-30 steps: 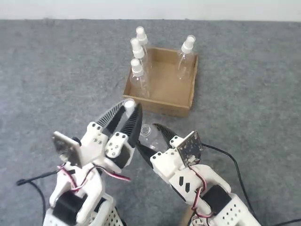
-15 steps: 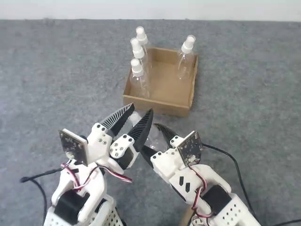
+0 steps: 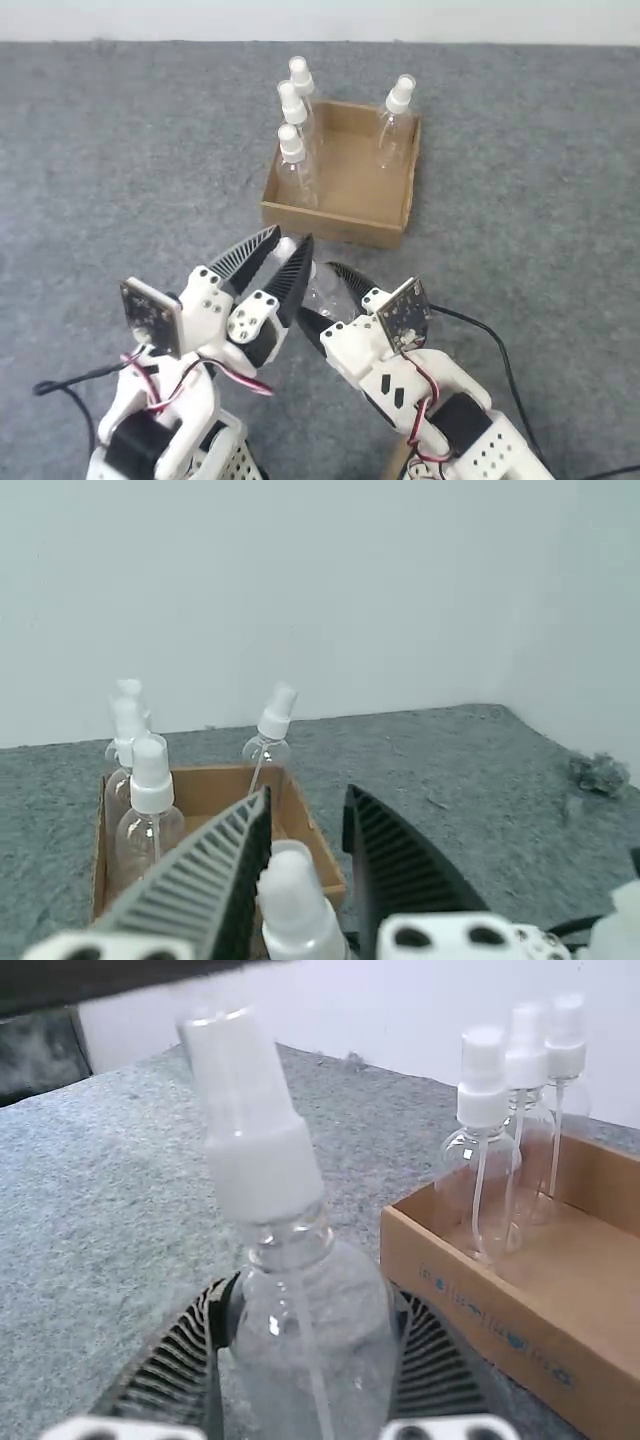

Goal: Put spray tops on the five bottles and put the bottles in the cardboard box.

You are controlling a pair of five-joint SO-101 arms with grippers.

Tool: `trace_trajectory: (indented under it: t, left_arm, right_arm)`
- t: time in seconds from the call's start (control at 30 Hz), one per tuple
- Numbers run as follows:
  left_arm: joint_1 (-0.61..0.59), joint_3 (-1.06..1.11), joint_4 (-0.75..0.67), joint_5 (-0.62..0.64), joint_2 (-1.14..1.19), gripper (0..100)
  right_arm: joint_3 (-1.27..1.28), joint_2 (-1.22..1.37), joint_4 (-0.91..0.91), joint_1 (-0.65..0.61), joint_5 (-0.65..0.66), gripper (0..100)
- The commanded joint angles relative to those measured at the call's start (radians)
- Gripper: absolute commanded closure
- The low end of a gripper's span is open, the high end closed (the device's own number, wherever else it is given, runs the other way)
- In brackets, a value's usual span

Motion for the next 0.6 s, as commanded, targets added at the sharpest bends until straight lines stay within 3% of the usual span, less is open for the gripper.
trace_trajectory:
  t: [0.0, 0.17, 0.4, 0.57]
  left_arm:
    - [-0.003, -0.068, 0.002, -0.055, -0.014, 92]
    - [-0.011, -0.085, 0.006, -0.058, -0.014, 92]
    - [-0.207, -0.124, -0.003, -0.051, -0.014, 91]
    - [-0.221, -0.073, -0.068, -0.055, -0.014, 91]
  right_arm:
    - [0.023, -0.019, 0.004, -0.004, 0.012, 97.2]
    - [0.023, -0.019, 0.004, -0.004, 0.012, 97.2]
    - [0.023, -0.019, 0.004, -0.004, 0.012, 97.2]
    - [0.023, -0.021, 0.002, -0.004, 0.012, 97.2]
